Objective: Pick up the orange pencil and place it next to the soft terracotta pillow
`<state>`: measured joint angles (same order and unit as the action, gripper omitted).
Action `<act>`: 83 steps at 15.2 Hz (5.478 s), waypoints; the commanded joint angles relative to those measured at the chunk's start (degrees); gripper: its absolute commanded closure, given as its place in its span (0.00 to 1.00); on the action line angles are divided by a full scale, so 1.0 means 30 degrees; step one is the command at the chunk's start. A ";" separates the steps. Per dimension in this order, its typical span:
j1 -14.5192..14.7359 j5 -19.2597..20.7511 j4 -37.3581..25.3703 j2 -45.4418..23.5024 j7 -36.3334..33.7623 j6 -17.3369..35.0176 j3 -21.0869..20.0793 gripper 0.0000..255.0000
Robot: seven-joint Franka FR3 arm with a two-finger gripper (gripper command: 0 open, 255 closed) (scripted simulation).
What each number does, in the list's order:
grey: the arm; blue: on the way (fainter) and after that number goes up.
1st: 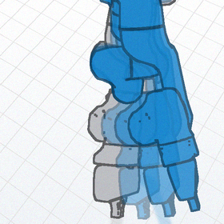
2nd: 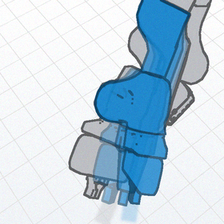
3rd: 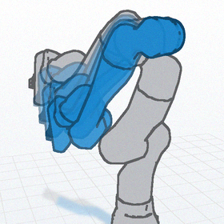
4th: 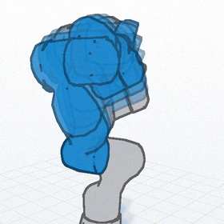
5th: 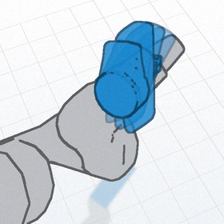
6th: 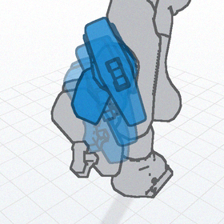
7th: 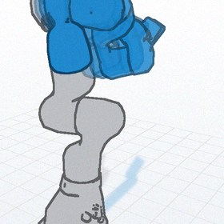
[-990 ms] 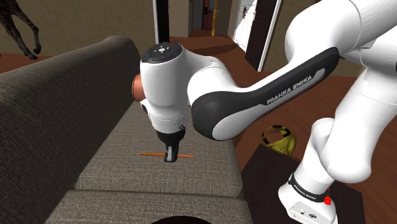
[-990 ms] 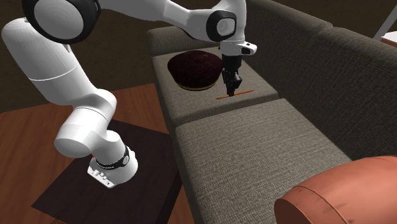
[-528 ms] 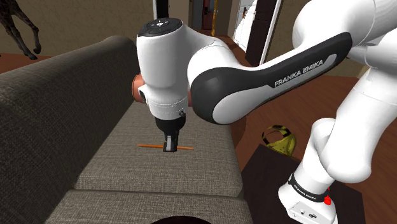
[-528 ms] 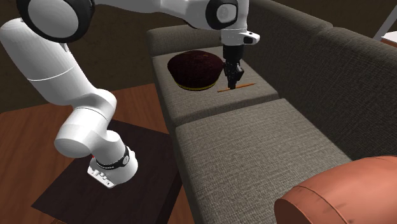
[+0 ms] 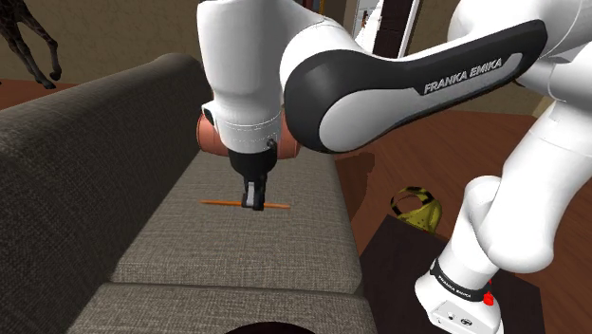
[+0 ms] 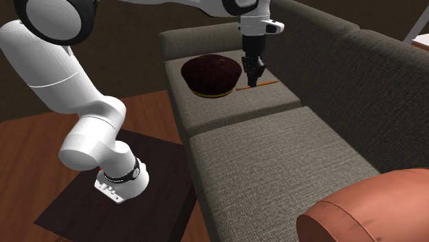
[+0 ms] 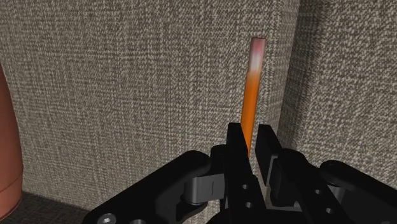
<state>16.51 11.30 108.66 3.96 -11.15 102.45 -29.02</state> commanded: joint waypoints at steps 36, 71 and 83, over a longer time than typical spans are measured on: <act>-0.1411 0.3525 -1.3986 -0.8942 0.5125 -0.4708 0.2053 1.00; -0.2372 0.4132 -0.5073 -0.8998 0.2872 0.3932 0.2400 1.00; -0.2296 0.4746 -0.4027 -0.9848 0.2172 0.5679 0.2654 1.00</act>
<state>9.65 25.51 96.50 -25.57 -4.62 119.38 -21.07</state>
